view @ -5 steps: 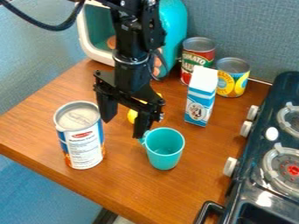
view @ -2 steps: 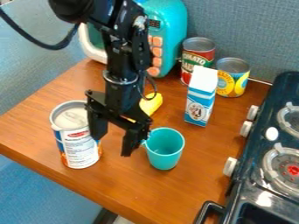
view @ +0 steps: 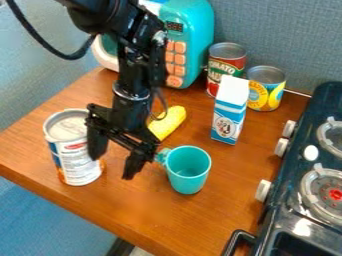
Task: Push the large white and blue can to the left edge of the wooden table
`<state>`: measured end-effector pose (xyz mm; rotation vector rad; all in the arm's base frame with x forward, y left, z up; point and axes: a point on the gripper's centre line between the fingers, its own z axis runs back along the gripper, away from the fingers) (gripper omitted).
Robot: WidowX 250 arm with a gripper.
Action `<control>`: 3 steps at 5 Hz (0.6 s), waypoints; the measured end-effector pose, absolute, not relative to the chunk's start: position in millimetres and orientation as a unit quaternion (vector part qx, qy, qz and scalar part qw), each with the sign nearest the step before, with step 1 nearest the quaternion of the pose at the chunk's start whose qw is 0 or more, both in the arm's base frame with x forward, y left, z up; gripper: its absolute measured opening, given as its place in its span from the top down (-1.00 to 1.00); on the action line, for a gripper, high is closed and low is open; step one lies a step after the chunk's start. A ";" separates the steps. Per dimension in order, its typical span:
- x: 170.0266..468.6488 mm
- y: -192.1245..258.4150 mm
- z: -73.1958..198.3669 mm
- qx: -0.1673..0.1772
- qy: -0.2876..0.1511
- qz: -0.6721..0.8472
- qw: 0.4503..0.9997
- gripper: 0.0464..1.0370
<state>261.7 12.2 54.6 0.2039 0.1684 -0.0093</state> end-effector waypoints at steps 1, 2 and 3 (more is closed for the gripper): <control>266.4 35.2 52.8 0.150 0.122 0.017 0.981 -0.92; 271.9 50.1 56.7 0.171 0.137 0.032 0.975 -0.92; 275.2 55.4 61.7 0.180 0.140 0.035 0.973 -0.92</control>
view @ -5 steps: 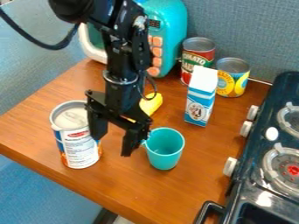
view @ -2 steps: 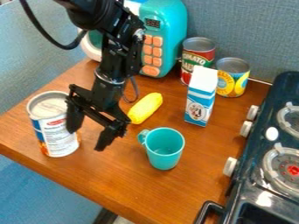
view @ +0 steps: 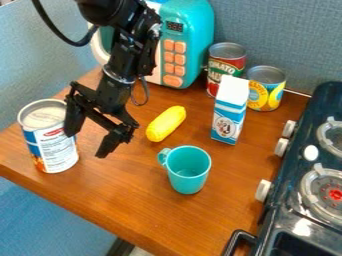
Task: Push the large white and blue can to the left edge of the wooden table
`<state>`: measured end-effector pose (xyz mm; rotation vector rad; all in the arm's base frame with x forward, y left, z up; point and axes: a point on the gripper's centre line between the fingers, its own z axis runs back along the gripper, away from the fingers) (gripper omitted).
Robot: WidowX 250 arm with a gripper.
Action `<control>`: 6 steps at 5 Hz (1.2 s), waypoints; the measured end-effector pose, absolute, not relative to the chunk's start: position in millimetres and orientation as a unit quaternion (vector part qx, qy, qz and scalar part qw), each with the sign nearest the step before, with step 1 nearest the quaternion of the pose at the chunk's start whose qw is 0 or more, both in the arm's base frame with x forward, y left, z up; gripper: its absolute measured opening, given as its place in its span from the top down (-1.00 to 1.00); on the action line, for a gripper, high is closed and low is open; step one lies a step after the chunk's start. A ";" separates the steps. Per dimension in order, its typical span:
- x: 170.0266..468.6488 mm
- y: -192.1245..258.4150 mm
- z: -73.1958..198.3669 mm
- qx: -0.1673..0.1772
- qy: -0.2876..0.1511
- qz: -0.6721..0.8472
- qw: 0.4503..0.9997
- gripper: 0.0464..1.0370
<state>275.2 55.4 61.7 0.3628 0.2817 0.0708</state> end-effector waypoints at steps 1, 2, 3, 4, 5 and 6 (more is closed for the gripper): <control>275.9 63.9 64.8 0.180 0.140 0.048 0.972 -0.92; 275.9 75.3 67.0 0.176 0.141 0.062 0.972 -0.92; 276.9 80.3 68.1 0.170 0.139 0.068 0.973 -0.92; 279.5 84.9 70.5 0.163 0.134 0.081 0.974 -0.92; 291.5 72.3 79.4 0.119 0.114 0.065 0.984 -0.92; 314.9 34.7 113.7 0.069 0.054 0.027 0.996 -0.92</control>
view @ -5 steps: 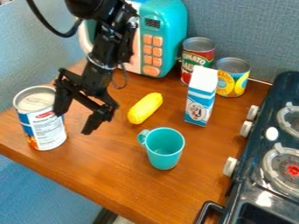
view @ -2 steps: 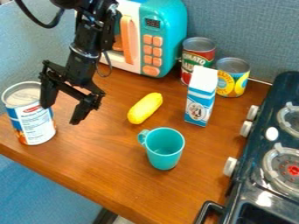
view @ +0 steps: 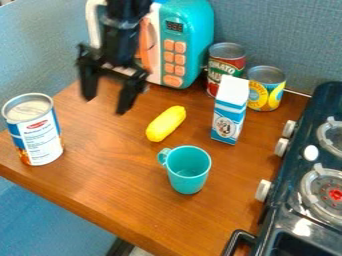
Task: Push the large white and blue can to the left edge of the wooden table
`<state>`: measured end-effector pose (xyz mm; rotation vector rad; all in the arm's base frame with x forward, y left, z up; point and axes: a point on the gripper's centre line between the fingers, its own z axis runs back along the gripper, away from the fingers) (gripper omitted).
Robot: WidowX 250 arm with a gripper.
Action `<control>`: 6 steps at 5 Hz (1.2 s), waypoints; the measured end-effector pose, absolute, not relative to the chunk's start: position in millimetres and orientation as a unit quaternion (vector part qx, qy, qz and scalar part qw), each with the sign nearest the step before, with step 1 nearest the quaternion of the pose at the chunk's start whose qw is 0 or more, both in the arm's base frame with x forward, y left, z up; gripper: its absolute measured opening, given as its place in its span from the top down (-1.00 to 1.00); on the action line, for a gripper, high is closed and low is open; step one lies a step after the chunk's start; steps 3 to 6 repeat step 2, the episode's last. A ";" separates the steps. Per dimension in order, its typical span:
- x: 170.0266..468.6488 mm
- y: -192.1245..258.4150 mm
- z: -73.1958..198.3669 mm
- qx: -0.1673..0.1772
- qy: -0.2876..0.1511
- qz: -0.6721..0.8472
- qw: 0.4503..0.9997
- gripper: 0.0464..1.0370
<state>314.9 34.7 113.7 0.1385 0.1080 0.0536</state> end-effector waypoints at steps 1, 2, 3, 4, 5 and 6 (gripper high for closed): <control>333.0 -0.3 138.8 0.050 0.014 -0.009 0.999 -0.92; 344.8 -10.6 129.9 0.049 0.014 -0.013 0.999 -0.92; 344.8 -10.6 129.9 0.049 0.014 -0.013 0.999 -0.92; 344.8 -10.6 129.9 0.049 0.014 -0.013 0.999 -0.92; 344.8 -10.6 129.9 0.049 0.014 -0.013 0.999 -0.92; 344.8 -10.6 129.9 0.049 0.014 -0.013 0.999 -0.92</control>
